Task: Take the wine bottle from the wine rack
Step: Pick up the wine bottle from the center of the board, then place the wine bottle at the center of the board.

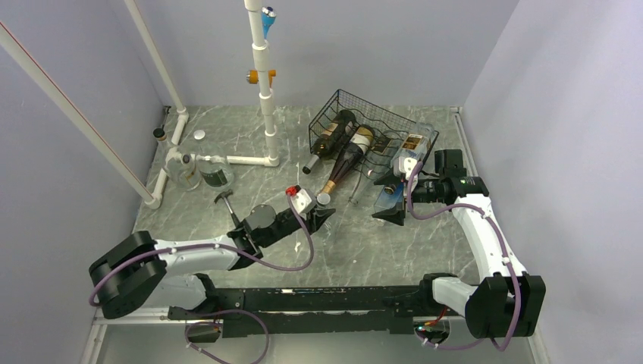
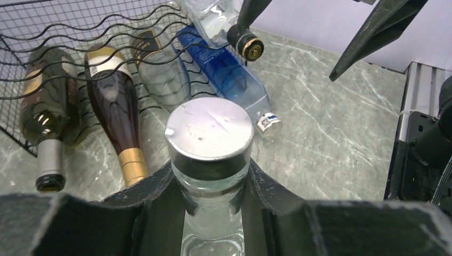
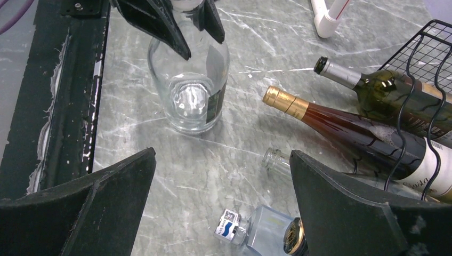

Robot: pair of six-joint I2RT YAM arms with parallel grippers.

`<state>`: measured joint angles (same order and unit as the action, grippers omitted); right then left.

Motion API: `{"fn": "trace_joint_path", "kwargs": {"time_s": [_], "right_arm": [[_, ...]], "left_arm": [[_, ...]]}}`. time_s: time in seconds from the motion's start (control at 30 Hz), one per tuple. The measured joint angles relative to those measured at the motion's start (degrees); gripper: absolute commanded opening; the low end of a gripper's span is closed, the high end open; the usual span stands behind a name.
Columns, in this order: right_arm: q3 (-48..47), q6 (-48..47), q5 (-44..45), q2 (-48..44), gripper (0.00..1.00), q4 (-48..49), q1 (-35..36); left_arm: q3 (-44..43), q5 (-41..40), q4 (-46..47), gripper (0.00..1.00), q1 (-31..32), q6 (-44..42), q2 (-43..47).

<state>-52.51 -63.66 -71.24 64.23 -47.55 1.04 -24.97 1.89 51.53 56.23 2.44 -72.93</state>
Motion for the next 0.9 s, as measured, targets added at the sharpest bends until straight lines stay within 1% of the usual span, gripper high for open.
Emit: {"fn": "trace_joint_path", "kwargs": {"time_s": [0.17,0.33,0.47,0.63,0.77,0.9], "right_arm": [[0.0,-0.26,-0.02,0.0,1.0,-0.02,0.0],[0.0,-0.42,0.0,0.0,1.0,-0.02,-0.04],[0.0,-0.42,0.0,-0.02,1.0,-0.02,-0.15],[0.0,-0.42,0.0,0.0,1.0,-0.02,-0.17],[0.02,-0.42,0.0,-0.02,1.0,-0.02,-0.28],[0.02,-0.44,0.0,-0.02,1.0,-0.02,-0.37]], "left_arm": [[0.0,-1.68,-7.65,0.0,-2.78,0.17,5.29],[0.22,-3.63,-12.79,0.0,-9.66,0.42,9.35],[1.36,-6.38,-13.53,0.0,-15.37,0.39,11.96],[1.42,-7.58,-13.68,0.0,-22.21,0.76,12.35],[1.42,-8.2,-13.16,0.0,-25.9,0.81,11.72],[1.25,-8.5,-11.65,0.0,-28.24,0.63,9.49]]}}
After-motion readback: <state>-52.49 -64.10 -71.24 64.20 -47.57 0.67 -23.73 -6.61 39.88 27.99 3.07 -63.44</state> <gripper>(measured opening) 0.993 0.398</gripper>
